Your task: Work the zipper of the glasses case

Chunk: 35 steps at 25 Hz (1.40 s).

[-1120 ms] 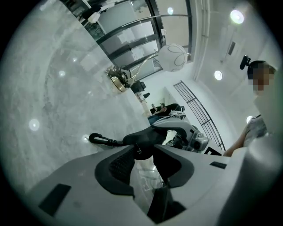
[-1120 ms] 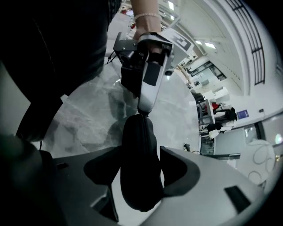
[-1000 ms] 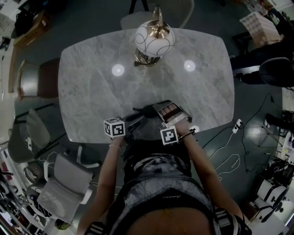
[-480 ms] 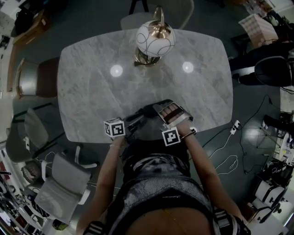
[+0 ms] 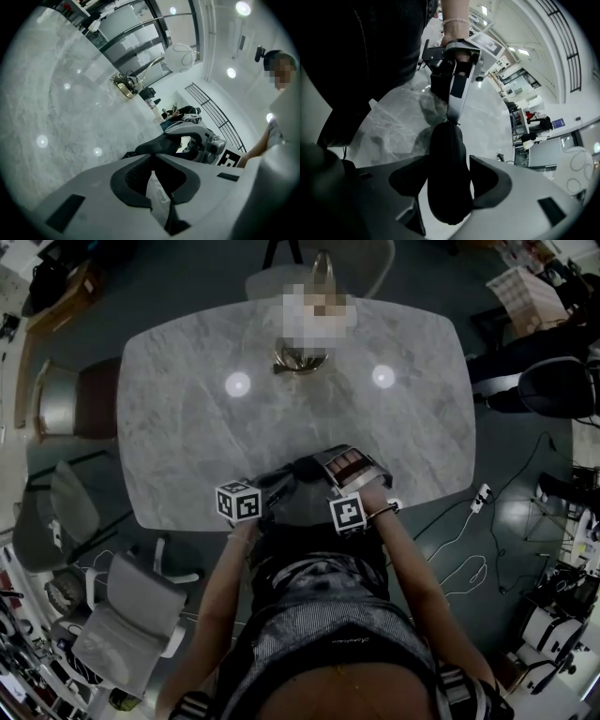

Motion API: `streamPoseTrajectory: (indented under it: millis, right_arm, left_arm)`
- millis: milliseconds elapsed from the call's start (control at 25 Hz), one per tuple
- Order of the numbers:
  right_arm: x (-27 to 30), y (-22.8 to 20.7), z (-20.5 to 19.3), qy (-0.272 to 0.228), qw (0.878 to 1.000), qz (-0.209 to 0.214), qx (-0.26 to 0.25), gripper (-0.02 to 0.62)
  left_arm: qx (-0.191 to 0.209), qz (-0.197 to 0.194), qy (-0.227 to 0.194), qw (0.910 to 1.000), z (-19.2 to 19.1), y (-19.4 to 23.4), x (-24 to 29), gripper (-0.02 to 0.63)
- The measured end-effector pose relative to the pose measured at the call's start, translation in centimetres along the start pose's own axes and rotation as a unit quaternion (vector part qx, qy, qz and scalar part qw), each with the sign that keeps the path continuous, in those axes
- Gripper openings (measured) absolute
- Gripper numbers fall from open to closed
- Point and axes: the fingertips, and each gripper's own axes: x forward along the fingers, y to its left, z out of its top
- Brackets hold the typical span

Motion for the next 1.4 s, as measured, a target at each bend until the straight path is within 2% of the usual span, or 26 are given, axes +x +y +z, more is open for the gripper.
streamPoseTrajectory:
  millis: [160, 280, 400, 880, 1080, 1280, 1400]
  right_arm:
    - [0.7, 0.4, -1.0, 0.007, 0.997, 0.041, 0.064, 0.316]
    - [1.4, 0.9, -1.3, -0.004, 0.990, 0.072, 0.123, 0.313]
    - [1.8, 1.9, -1.5, -0.012, 0.984, 0.090, 0.153, 0.310]
    - [1.9, 1.6, -1.4, -0.029, 0.980, 0.103, 0.168, 0.310]
    - [2.1, 1.7, -1.4, -0.033, 0.979, 0.105, 0.170, 0.310]
    - [2.3, 2.1, -1.5, -0.034, 0.979, 0.106, 0.170, 0.310]
    - [2.2, 1.7, -1.4, -0.037, 0.980, 0.099, 0.167, 0.310]
  left_arm:
    - [0.002, 0.009, 0.009, 0.9999, 0.5, -0.3, 0.3, 0.015]
    - [-0.004, 0.019, 0.012, 0.9997, 1.0, -0.5, 0.4, 0.009]
    - [-0.013, 0.031, 0.017, 0.9993, 1.4, -0.9, 0.4, 0.006]
    - [-0.021, 0.066, 0.040, 0.9968, 2.1, -1.8, 1.8, 0.006]
    - [0.005, 0.087, 0.059, 0.9945, 2.4, -2.8, 3.2, 0.006]
    - [0.009, 0.101, 0.068, 0.9925, 2.3, -2.8, 3.3, 0.006]
    - [0.025, 0.108, 0.075, 0.9911, 2.3, -3.2, 3.9, 0.006]
